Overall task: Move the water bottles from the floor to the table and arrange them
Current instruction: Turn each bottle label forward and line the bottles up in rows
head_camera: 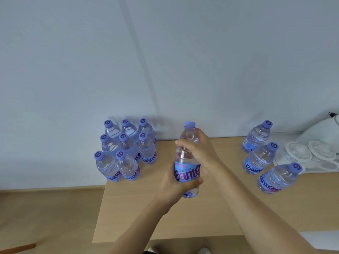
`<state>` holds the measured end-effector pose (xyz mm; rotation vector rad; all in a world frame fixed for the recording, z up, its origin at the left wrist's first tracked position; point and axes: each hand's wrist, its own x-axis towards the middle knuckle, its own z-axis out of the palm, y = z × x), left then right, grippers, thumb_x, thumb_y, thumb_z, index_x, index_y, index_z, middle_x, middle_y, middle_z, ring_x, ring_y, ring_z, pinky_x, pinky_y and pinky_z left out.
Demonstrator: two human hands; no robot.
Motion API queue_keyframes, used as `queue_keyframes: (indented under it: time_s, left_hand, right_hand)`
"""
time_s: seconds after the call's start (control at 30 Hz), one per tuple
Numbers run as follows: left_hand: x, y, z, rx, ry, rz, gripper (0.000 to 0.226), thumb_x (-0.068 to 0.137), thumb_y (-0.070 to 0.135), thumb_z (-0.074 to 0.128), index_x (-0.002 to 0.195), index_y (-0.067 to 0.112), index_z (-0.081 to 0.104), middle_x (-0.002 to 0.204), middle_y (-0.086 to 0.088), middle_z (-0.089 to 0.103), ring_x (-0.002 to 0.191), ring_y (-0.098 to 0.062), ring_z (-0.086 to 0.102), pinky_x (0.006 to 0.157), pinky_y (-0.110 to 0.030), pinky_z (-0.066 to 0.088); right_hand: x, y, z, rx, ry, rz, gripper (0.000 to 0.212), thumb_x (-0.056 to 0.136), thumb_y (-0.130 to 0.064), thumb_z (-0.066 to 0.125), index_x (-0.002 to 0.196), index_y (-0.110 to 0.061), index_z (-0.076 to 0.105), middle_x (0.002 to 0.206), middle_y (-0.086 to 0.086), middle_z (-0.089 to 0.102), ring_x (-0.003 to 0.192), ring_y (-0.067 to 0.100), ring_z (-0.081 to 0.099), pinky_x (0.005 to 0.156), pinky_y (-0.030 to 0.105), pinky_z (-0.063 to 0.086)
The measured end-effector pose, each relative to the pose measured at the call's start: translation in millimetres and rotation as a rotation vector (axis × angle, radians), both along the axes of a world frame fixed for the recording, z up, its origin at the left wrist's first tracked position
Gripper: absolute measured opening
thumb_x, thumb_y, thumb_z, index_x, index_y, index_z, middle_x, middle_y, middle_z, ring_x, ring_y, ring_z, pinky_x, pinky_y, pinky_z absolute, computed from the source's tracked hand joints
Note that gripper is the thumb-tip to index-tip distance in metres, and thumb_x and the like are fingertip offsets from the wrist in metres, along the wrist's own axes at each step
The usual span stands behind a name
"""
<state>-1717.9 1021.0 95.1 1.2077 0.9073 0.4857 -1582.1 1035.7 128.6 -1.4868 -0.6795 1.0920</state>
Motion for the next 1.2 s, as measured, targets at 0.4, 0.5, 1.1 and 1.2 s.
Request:
queue_keyframes:
  time_s: [0.4, 0.5, 1.1, 1.2]
  left_hand:
    - [-29, 16, -7, 0.028, 0.058, 0.000, 0.044, 0.070, 0.009, 0.084, 0.107, 0.011, 0.061, 0.094, -0.005, 0.073, 0.084, -0.017, 0.071, 0.075, -0.029, 0.058]
    - [-38, 17, -13, 0.027, 0.076, 0.036, 0.044, 0.070, 0.007, 0.084, 0.105, 0.012, 0.060, 0.092, -0.003, 0.072, 0.081, -0.014, 0.070, 0.073, -0.027, 0.058]
    - [-71, 57, -109, 0.095, 0.209, 0.233, 0.053, 0.070, -0.005, 0.080, 0.110, 0.020, 0.055, 0.101, 0.005, 0.066, 0.088, -0.004, 0.064, 0.067, -0.016, 0.053]
    - [-69, 64, -119, 0.101, 0.244, 0.242, 0.062, 0.070, 0.002, 0.081, 0.122, 0.019, 0.050, 0.111, 0.004, 0.065, 0.098, -0.012, 0.065, 0.069, -0.016, 0.052]
  right_hand:
    - [-11, 14, -5, -0.027, 0.060, 0.223, 0.038, 0.077, -0.024, 0.080, 0.108, -0.014, 0.058, 0.097, 0.005, 0.072, 0.082, 0.018, 0.072, 0.071, 0.031, 0.057]
    - [-14, 21, -15, -0.105, 0.077, 0.260, 0.052, 0.069, -0.033, 0.082, 0.110, -0.014, 0.058, 0.107, 0.010, 0.071, 0.096, 0.027, 0.071, 0.091, 0.045, 0.055]
    - [-75, 32, -89, -0.146, -0.274, 0.263, 0.046, 0.064, -0.023, 0.089, 0.104, -0.024, 0.068, 0.099, -0.008, 0.072, 0.091, 0.001, 0.063, 0.080, 0.022, 0.050]
    - [-81, 31, -98, -0.115, -0.269, 0.255, 0.045, 0.065, -0.012, 0.088, 0.102, -0.028, 0.068, 0.093, -0.014, 0.071, 0.083, -0.008, 0.063, 0.075, 0.011, 0.047]
